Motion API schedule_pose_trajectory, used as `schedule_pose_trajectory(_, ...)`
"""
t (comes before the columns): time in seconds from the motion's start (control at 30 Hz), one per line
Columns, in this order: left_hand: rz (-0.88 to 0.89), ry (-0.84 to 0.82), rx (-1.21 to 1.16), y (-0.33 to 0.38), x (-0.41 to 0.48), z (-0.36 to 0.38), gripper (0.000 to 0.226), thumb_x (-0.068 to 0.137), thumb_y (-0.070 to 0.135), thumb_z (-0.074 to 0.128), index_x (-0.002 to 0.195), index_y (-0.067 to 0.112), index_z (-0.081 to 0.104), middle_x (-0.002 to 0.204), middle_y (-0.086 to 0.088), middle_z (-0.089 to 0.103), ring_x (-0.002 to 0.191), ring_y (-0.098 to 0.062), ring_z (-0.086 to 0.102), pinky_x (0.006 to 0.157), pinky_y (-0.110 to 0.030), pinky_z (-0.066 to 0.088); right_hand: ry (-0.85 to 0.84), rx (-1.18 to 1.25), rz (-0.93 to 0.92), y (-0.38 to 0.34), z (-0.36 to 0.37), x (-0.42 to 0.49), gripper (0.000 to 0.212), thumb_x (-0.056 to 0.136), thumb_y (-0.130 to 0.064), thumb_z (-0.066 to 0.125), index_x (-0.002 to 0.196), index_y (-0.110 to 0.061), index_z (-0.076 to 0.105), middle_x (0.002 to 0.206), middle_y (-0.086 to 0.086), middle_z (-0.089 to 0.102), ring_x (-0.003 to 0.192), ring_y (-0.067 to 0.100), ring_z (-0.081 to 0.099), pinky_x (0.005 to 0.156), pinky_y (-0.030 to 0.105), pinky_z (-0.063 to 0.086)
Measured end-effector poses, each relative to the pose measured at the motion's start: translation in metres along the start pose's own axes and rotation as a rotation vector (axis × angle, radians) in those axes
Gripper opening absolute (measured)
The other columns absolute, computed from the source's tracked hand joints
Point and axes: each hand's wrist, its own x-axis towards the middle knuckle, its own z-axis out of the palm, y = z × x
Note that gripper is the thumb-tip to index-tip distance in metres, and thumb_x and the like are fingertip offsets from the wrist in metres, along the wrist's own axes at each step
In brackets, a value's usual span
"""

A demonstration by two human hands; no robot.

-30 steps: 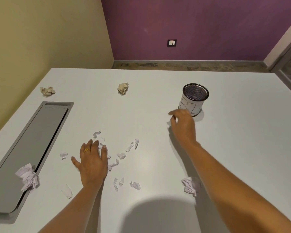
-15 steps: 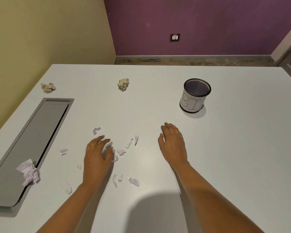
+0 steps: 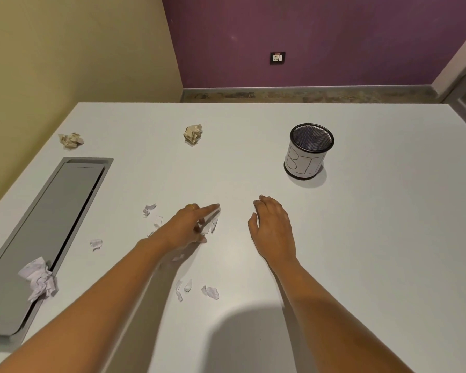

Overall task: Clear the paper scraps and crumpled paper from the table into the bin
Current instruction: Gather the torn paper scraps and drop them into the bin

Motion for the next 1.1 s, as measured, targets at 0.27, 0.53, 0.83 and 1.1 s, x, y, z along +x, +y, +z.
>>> schedule_pose_trajectory(0.27,0.019,0.089,0.015,0.014,0.015,0.006,0.046,0.076,0.011,0.072,0.120,0.019,0.061,0.091,-0.006,0.053,0.090,-0.022,0.053,0.078,-0.021,0.037,-0.005,-0.002,-0.001,-0.001,-0.001,0.000,0.034,0.092,-0.012,0.047,0.123,-0.004,0.057,0.134,0.012,0.055,0.129,0.026,0.046,0.109,0.038,0.036)
schedule_pose_trajectory(0.53,-0.025,0.291,-0.057,0.019,0.011,0.016,0.012,0.078,0.009,0.069,0.089,0.009,0.074,0.091,-0.012,0.069,0.076,-0.016,0.053,0.068,-0.020,0.033,0.025,0.008,0.000,-0.003,-0.003,-0.001,0.030,0.089,-0.009,0.052,0.117,-0.001,0.060,0.128,0.015,0.060,0.124,0.029,0.052,0.104,0.040,0.041)
schedule_pose_trajectory(0.83,-0.002,0.306,0.003,0.039,0.014,0.005,0.009,0.081,0.011,0.067,0.086,0.007,0.074,0.090,-0.011,0.071,0.079,-0.018,0.060,0.066,-0.014,0.032,0.055,-0.005,-0.009,-0.004,-0.002,0.000,0.028,0.086,-0.008,0.056,0.112,-0.001,0.063,0.123,0.015,0.063,0.118,0.030,0.057,0.100,0.041,0.047)
schedule_pose_trajectory(1.1,0.212,0.345,0.001,0.118,0.057,-0.028,0.015,0.082,0.007,0.065,0.096,0.004,0.072,0.101,-0.017,0.068,0.093,-0.027,0.063,0.085,-0.030,0.048,0.036,-0.012,-0.012,-0.003,-0.006,0.001,0.030,0.084,-0.011,0.058,0.112,-0.002,0.062,0.121,0.013,0.064,0.118,0.027,0.057,0.100,0.038,0.046)
